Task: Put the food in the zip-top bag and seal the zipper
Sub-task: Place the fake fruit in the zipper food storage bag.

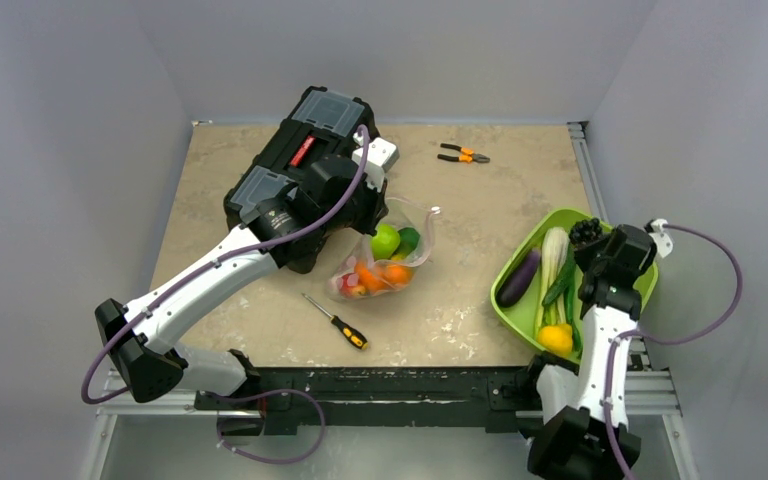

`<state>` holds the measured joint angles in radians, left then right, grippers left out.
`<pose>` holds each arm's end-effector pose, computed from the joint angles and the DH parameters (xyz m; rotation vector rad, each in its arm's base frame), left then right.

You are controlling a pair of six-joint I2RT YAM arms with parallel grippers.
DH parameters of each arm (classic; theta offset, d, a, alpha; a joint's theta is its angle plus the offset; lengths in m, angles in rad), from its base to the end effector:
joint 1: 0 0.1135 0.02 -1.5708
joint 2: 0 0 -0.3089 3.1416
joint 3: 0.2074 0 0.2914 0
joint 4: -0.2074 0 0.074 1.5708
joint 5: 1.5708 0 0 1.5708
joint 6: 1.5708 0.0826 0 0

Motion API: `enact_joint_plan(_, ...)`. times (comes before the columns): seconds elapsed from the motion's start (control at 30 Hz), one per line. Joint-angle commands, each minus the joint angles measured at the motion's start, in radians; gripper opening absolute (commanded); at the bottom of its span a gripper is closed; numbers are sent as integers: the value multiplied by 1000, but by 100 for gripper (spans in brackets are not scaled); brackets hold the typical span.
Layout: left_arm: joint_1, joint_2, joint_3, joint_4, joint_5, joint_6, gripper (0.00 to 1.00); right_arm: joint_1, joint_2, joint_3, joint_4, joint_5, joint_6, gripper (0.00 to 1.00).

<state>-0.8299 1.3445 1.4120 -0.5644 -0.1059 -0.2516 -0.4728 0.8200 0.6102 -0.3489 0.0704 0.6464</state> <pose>0.2551 -0.2659 0.4192 0.5381 2.0422 -0.5510 0.2050 -0.1114 0.2557 1.1647 1.7811 0.0276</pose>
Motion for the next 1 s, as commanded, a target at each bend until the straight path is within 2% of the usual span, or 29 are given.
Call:
enact_joint_plan(0.0, 0, -4, 47, 27, 15, -14, 0, 156, -33, 117, 74, -181, 1, 0)
enact_joint_plan(0.1, 0, -1, 46, 27, 15, -14, 0, 399, -33, 189, 95, -98, 26, 0)
enact_joint_plan(0.23, 0, 1, 47, 25, 14, -12, 0, 702, 8, 241, 178, -139, 40, 0)
enact_joint_plan(0.33, -1, -2, 47, 23, 5, -9, 0, 923, 19, 282, 209, -87, -13, 0)
enact_joint_plan(0.5, 0, 0, 46, 24, 4, -8, 0, 1188, 47, 325, 256, -74, -85, 0)
enact_joint_plan(0.57, 0, 2, 47, 24, 3, -8, 0, 1282, 53, 332, 269, 8, -97, 0)
enact_joint_plan(0.67, 0, 1, 47, 23, 0, -6, 0, 1352, 61, 336, 310, 52, -108, 0)
enact_joint_plan(0.8, -1, 1, 48, 22, -2, -5, 0, 1372, 90, 360, 313, 32, -117, 0)
enact_joint_plan(0.97, 0, -1, 49, 21, -5, -2, 0, 1383, 28, 332, 320, 48, -116, 0)
